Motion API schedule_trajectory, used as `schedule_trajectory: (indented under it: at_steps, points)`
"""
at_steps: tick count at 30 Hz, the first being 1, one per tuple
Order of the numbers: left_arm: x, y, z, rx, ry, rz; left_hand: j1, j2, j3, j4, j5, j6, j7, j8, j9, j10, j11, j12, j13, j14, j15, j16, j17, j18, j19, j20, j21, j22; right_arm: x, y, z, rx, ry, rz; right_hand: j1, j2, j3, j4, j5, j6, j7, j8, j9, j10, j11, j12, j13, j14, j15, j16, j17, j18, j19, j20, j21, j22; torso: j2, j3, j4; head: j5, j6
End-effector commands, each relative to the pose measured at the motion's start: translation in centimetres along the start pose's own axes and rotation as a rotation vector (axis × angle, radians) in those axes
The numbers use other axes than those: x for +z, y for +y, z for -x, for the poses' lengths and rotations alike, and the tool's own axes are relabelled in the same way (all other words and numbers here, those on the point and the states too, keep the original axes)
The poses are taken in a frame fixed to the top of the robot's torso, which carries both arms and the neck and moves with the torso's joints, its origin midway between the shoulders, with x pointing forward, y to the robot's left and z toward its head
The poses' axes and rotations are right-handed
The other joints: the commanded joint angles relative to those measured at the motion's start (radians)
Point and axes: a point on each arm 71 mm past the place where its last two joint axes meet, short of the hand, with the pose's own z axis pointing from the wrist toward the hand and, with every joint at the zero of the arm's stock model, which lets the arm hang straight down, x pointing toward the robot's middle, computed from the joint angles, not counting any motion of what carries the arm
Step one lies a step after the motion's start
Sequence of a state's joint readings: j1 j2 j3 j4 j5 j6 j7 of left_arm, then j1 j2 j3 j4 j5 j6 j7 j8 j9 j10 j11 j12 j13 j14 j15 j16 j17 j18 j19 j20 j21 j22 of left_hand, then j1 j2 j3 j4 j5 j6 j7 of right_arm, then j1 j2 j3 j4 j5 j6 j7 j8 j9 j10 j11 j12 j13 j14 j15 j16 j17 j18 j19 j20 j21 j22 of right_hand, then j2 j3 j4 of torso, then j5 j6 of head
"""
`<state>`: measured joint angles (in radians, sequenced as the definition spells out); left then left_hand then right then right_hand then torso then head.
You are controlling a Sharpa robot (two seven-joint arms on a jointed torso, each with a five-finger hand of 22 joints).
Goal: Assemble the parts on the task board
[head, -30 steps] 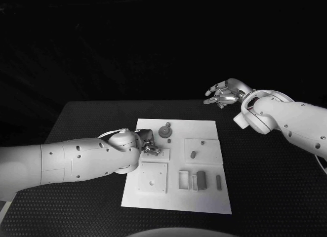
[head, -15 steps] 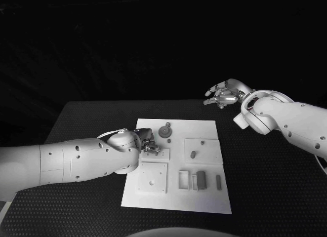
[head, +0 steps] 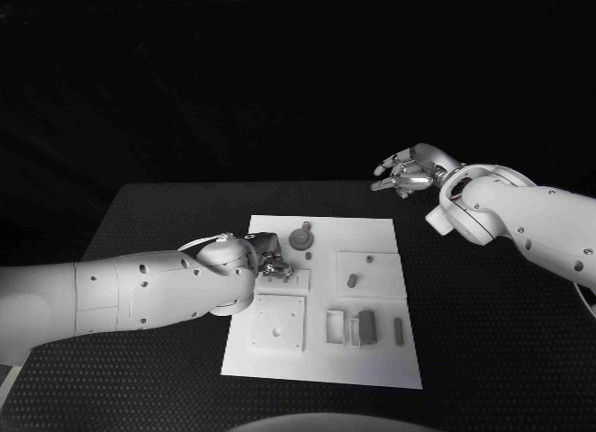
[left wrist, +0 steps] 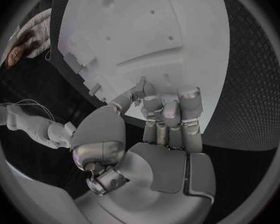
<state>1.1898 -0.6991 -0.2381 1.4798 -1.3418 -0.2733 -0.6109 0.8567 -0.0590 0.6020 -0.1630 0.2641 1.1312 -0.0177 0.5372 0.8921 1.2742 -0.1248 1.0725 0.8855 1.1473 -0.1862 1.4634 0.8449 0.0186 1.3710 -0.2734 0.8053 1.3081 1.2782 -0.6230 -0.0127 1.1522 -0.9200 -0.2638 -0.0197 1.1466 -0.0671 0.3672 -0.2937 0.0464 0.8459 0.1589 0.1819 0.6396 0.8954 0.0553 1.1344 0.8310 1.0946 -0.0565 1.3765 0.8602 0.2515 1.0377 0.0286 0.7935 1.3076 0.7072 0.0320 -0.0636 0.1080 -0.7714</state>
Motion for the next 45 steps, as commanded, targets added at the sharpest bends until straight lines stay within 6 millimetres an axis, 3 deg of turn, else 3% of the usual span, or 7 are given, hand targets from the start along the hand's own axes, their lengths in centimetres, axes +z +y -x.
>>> schedule_trajectory:
  at_steps: [1,16,29,45]
  points:
    - [-0.01,-0.21,-0.21,0.013,0.015,-0.013,0.052,0.061,0.029,-0.020,0.003,0.021,-0.007,0.007,0.006,-0.002,-0.007,0.005,0.001,0.030,-0.047,0.006,0.001,0.074,0.009,-0.006,0.005,0.019,0.01,0.01,-0.06,0.002,0.008,0.002,-0.004,0.009,-0.004,0.000,0.002,-0.001,0.005,-0.002,0.000,-0.006,-0.004,0.005,-0.001,-0.009,0.000,0.005,-0.001,0.010,0.000,0.005,-0.005,0.007,0.000,-0.0004,0.0003,0.001,-0.001]
    - [-0.09,0.05,-0.70,0.014,0.023,-0.011,0.051,0.062,0.030,-0.021,0.002,0.019,-0.006,0.008,0.005,-0.003,-0.007,0.005,0.001,0.030,-0.047,0.006,0.001,0.074,0.008,-0.006,0.005,0.019,-0.04,-0.11,-0.04,0.001,0.015,-0.001,-0.005,0.010,-0.004,0.000,0.002,-0.001,0.005,-0.003,0.000,-0.006,-0.004,0.005,-0.002,-0.009,0.000,0.005,-0.001,0.010,0.001,0.005,-0.005,0.007,0.000,0.0004,-0.0001,0.004,-0.007]
    - [-0.12,0.05,-0.93,0.020,0.027,-0.015,0.050,0.058,0.030,-0.022,-0.001,0.016,-0.006,0.009,0.004,-0.004,-0.007,0.004,0.001,0.029,-0.046,0.005,0.002,0.074,0.006,-0.005,0.005,0.019,-0.02,-0.11,-0.08,0.002,0.013,0.001,-0.006,0.010,-0.005,0.000,0.002,-0.001,0.005,-0.003,0.000,-0.006,-0.004,0.005,-0.002,-0.009,0.000,0.006,-0.002,0.010,0.001,0.005,-0.005,0.007,0.000,0.0006,-0.0006,0.006,-0.005]
    - [-0.03,0.05,-0.90,0.013,0.021,-0.017,0.035,0.020,0.028,0.008,-0.037,0.011,-0.005,0.016,-0.005,-0.006,-0.005,0.003,0.000,0.027,-0.045,0.002,0.004,0.077,0.005,-0.005,0.005,0.017,-0.06,-0.19,0.03,0.002,0.008,0.000,-0.006,0.010,-0.005,0.000,0.002,-0.001,0.005,-0.003,0.000,-0.006,-0.004,0.005,-0.003,-0.010,0.000,0.006,-0.002,0.010,0.001,0.005,-0.006,0.007,0.000,-0.0003,-0.0003,0.005,-0.003]
